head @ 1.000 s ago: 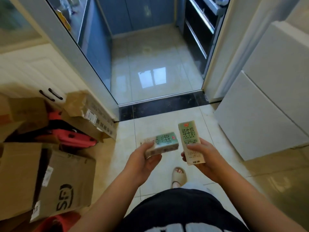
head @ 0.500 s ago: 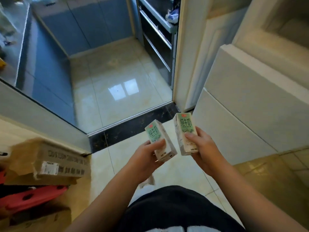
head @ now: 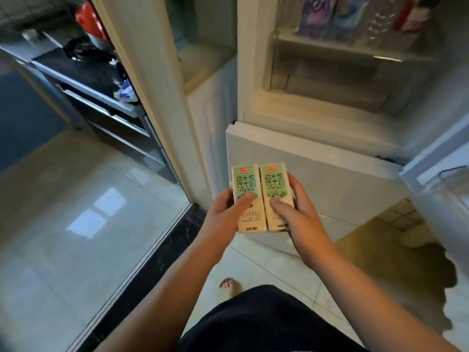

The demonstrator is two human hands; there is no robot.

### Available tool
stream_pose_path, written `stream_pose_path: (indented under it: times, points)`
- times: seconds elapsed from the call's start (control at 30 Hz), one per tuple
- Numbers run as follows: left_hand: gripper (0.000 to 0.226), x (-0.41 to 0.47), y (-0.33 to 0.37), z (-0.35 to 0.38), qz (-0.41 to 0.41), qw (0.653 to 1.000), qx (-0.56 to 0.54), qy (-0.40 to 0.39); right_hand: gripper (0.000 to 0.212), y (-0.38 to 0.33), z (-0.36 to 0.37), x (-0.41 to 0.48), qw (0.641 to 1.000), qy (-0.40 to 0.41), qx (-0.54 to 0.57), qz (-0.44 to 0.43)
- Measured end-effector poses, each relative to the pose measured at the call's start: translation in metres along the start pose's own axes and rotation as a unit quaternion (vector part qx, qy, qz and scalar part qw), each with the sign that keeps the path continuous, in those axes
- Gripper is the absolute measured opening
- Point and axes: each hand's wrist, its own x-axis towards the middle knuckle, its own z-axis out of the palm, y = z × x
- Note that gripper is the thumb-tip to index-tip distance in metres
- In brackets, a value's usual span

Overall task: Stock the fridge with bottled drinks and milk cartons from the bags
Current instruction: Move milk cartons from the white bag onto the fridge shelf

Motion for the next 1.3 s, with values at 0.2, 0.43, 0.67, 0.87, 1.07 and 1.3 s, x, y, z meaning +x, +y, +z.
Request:
stream_pose_path:
  times: [0.2,0.43,0.67,0.87,1.07,1.3]
  points:
    - [0.021,0.078,0.068,0.015,0.081,0.991,0.057,-0.090,0.059,-0.046,0.006,0.056,0.989,0.095,-0.022,-0.109]
    - [0.022,0.129,0.167,0.060,0.212,0.962,0.070,-0.160,0.066,-0.127,-0.011,0.109,0.947,0.157,-0.063,-0.275]
    - [0.029,0.154,0.283,0.109,0.360,0.913,0.033,-0.187,0.069,-0.240,-0.037,0.153,0.885,0.170,-0.083,-0.426]
    - [0.012,0.146,0.383,0.146,0.482,0.851,-0.001,-0.206,0.058,-0.343,-0.060,0.174,0.821,0.157,-0.089,-0.542]
    - [0.021,0.139,0.479,0.177,0.597,0.777,-0.023,-0.199,0.053,-0.445,-0.074,0.196,0.751,0.189,-0.078,-0.629]
    - [0.008,0.141,0.560,0.211,0.606,0.770,0.007,-0.199,0.051,-0.522,-0.096,0.216,0.724,0.225,-0.068,-0.649]
